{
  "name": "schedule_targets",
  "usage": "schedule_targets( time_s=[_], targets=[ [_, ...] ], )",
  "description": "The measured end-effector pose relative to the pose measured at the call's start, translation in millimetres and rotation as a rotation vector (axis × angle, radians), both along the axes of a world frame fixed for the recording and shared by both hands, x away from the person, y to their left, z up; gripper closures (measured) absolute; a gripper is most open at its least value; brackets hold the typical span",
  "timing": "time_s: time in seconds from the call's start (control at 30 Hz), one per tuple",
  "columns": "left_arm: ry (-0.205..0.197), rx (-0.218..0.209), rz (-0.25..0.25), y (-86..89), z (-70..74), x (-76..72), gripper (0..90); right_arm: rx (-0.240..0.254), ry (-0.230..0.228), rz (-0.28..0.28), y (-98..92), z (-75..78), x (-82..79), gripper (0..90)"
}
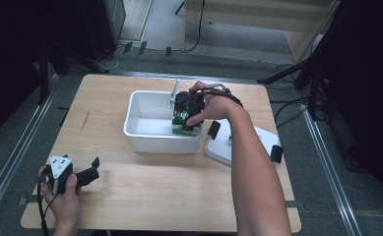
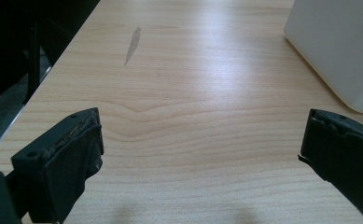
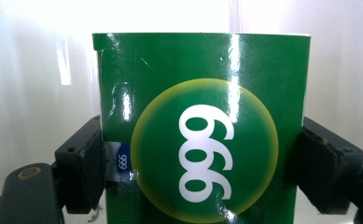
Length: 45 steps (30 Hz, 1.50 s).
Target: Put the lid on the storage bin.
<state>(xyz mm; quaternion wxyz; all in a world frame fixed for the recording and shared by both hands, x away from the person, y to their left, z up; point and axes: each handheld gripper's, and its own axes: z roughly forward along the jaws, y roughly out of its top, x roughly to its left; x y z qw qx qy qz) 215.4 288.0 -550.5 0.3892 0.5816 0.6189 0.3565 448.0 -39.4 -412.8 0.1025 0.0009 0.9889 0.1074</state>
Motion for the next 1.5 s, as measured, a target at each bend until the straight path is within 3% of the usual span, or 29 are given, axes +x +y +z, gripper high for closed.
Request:
schedule_targets(
  time_s=[0.4,0.8,1.23,1.5],
  targets=[
    [0.0,-0.002,-0.005,0.5,0.2,-0.5,0.0,-0.02,0.02,0.021,2.3,-12.2,9.3,15.9],
    [-0.004,-0.006,-0.007,0.3,0.0,-0.7,0.0,-0.062,0.07,-0.026,8.2,-25.3,16.1,15.8],
    [-0.003,-0.014,-0.005,1.1,-0.1,-0.5,0.0,-0.137,0.072,-0.032,17.0,-37.7,18.6,15.5],
    [-0.001,-0.017,-0.005,1.1,-0.1,-0.4,0.0,-0.158,0.072,-0.074,18.9,-35.4,16.0,14.7]
  ],
)
